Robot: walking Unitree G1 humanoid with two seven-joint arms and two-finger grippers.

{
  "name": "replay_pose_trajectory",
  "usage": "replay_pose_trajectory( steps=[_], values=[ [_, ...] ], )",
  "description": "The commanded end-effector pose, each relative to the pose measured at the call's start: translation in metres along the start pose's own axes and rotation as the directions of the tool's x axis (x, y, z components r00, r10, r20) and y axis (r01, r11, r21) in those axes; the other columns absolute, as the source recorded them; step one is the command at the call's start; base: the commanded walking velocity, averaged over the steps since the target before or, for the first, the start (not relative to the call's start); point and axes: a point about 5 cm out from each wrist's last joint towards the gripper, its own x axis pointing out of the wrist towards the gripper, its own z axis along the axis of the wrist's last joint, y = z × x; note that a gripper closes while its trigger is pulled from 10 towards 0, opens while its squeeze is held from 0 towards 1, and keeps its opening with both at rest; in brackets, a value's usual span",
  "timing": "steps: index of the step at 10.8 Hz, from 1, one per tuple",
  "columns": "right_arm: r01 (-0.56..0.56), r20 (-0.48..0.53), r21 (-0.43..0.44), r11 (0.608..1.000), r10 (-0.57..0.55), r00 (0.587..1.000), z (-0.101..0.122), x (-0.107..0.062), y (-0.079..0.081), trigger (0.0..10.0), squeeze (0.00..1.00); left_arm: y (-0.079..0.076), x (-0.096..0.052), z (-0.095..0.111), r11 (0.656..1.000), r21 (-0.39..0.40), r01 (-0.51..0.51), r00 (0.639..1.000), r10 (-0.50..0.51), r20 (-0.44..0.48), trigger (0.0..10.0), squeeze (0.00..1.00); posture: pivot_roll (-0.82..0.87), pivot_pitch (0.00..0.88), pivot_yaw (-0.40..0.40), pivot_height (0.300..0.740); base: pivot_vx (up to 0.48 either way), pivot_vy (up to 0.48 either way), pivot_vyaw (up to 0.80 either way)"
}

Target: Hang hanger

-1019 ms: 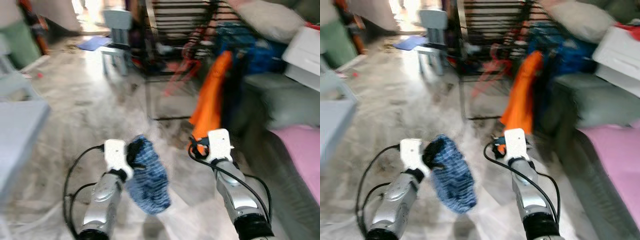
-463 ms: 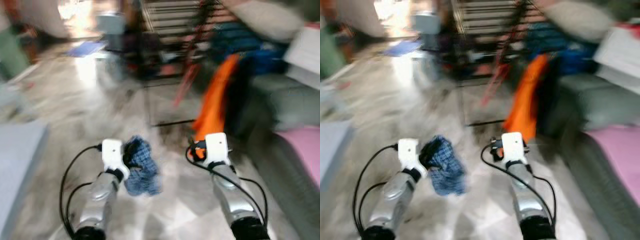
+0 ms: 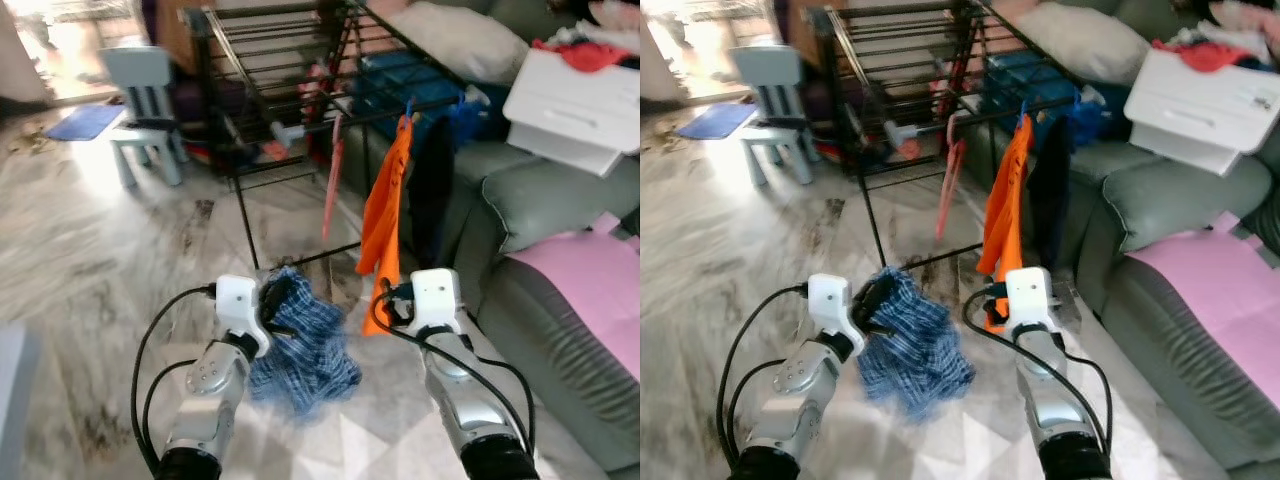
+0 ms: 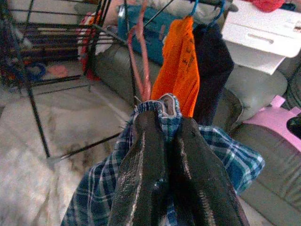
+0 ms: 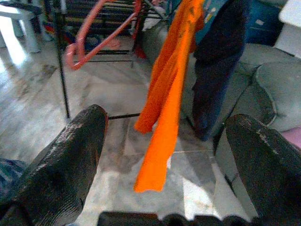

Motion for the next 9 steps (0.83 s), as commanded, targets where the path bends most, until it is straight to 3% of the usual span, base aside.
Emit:
replay_pose_trajectory(
  steps=[1,4,9],
  values=[
    [0.026,-0.01,-0.005,1.0,-0.026,1.0,-0.0027,0.0001,-0.0103,10.0,0.0,-0.0126,0.0062,0.0027,0.999,0.001,0.039,0.999,-0.039,0.014,10.0,0.0,-0.08,0.0,0.01,0.74,0.424,0.0,0.0],
    [0.006,-0.005,-0.01,1.0,-0.006,1.0,-0.0025,-0.0003,-0.0084,10.0,0.0,-0.014,0.0066,0.0017,0.999,-0.006,0.04,0.999,-0.04,0.014,10.0,0.0,-0.08,0.0,0.005,0.74,0.423,0.082,0.0],
    [-0.042,0.019,-0.032,0.999,0.043,0.999,-0.0005,-0.0025,-0.0012,10.0,0.0,-0.0163,0.0067,-0.0011,0.999,-0.017,0.043,0.999,-0.043,-0.002,10.0,0.0,-0.08,0.0,0.005,0.74,0.329,0.347,0.0]
  ],
)
